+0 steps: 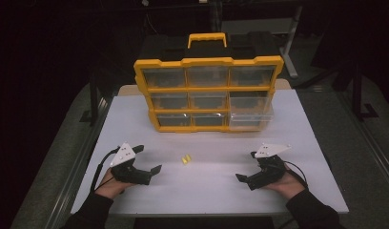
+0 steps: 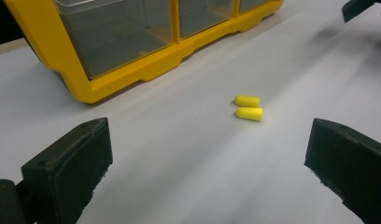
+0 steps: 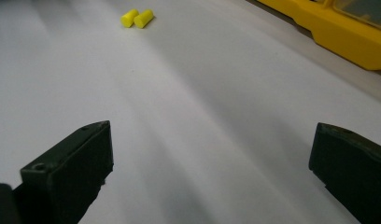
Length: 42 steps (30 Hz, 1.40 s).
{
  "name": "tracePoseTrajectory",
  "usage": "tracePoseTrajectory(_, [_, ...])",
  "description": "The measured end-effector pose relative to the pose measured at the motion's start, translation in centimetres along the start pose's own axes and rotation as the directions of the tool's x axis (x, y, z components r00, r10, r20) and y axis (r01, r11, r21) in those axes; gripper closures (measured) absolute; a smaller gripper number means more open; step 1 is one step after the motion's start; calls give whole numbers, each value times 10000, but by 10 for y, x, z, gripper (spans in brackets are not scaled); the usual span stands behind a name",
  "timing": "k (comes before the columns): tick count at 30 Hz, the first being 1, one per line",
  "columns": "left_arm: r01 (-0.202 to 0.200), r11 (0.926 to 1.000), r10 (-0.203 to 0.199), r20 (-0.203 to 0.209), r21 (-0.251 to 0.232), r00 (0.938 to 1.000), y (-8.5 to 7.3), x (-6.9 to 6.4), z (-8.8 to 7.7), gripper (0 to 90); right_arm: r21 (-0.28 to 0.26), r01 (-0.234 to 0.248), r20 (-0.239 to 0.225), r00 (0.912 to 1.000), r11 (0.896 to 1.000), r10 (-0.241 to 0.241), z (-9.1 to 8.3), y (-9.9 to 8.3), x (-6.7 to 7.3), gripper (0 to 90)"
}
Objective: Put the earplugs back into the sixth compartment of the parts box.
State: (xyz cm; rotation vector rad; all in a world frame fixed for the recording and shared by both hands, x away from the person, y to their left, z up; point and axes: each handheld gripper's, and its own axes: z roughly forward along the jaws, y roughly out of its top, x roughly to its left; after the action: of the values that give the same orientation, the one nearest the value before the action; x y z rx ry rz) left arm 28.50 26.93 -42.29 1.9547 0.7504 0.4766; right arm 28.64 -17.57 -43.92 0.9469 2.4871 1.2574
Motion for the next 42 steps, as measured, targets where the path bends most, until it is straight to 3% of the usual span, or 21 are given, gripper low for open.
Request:
tracePoseTrajectory(17, [-215,9996,209,362,169,9991,-1,-2,5,3,276,22,-162,9999,9996,-17,10,17,10,0])
tracePoseTrajectory(32, [-199,9996,193,301,205,9994,-1,-3,5,3,293,209,-579,9981,9994,-192,25,37,20,2])
tracePoseTrajectory(42, [-58,9991,44,315,423,9995,-2,-2,6,3,239,250,-848,9961,9994,-229,32,46,24,51])
